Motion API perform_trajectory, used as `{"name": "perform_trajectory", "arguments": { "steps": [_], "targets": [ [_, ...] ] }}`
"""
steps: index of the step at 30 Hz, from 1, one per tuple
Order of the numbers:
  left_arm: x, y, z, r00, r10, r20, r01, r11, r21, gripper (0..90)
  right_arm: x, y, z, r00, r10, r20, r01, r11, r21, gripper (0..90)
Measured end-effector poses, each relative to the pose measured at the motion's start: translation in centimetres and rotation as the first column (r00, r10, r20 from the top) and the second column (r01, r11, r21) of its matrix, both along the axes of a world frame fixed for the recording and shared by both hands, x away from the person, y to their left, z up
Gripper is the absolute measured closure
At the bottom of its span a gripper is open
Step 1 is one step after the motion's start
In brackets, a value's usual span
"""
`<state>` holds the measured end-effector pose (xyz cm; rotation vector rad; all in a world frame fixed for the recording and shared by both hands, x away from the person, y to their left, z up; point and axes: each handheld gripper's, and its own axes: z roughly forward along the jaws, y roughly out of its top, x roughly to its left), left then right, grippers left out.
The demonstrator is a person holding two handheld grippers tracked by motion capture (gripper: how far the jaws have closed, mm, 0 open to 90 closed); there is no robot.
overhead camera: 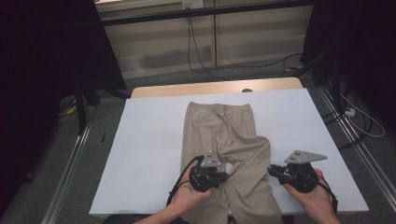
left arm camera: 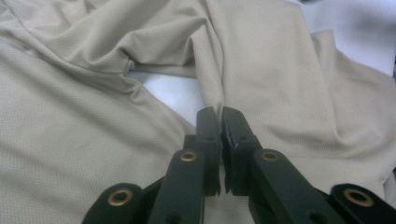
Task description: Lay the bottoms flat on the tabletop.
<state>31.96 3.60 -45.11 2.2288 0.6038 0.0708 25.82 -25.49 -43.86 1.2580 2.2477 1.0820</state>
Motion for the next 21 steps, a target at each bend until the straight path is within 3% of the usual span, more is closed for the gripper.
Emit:
{"name": "perform_trajectory", "arguments": {
  "steps": [3, 7, 10, 11, 19, 21],
  "targets": [
    [0.1, -0.3, -0.1, 1.0000, -0.006, -0.003, 0.006, 0.9999, 0.009, 88.8, -1.1, 0.7, -0.7, 0.9971, 0.055, -0.053, -0.055, 0.9985, -0.002, 77.4],
    [0.0, -0.5, -0.2, 0.9999, -0.010, -0.002, 0.010, 0.9998, 0.016, 89.2, -0.9, 1.6, -1.3, 0.9938, 0.076, -0.082, -0.080, 0.9958, -0.045, 75.0],
    [0.1, -0.3, -0.2, 1.0000, -0.004, -0.005, 0.004, 0.9999, 0.014, 89.5, -1.2, 1.8, -1.6, 0.9906, 0.090, -0.103, -0.096, 0.9936, -0.059, 90.0],
    [0.1, -0.3, -0.1, 1.0000, -0.006, -0.003, 0.006, 0.9999, 0.015, 89.6, -1.5, 1.8, -1.5, 0.9899, 0.094, -0.106, -0.101, 0.9930, -0.061, 90.0],
    [0.1, -0.5, -0.2, 1.0000, -0.004, -0.008, 0.004, 0.9997, 0.024, 89.8, -5.3, 2.2, -1.2, 0.9819, 0.144, -0.124, -0.155, 0.9838, -0.090, 90.0],
    [0.1, -0.5, -0.3, 0.9999, -0.006, -0.010, 0.007, 0.9996, 0.028, 89.8, -5.9, 2.3, -1.2, 0.9774, 0.161, -0.137, -0.173, 0.9819, -0.077, 90.0]
  ]
}}
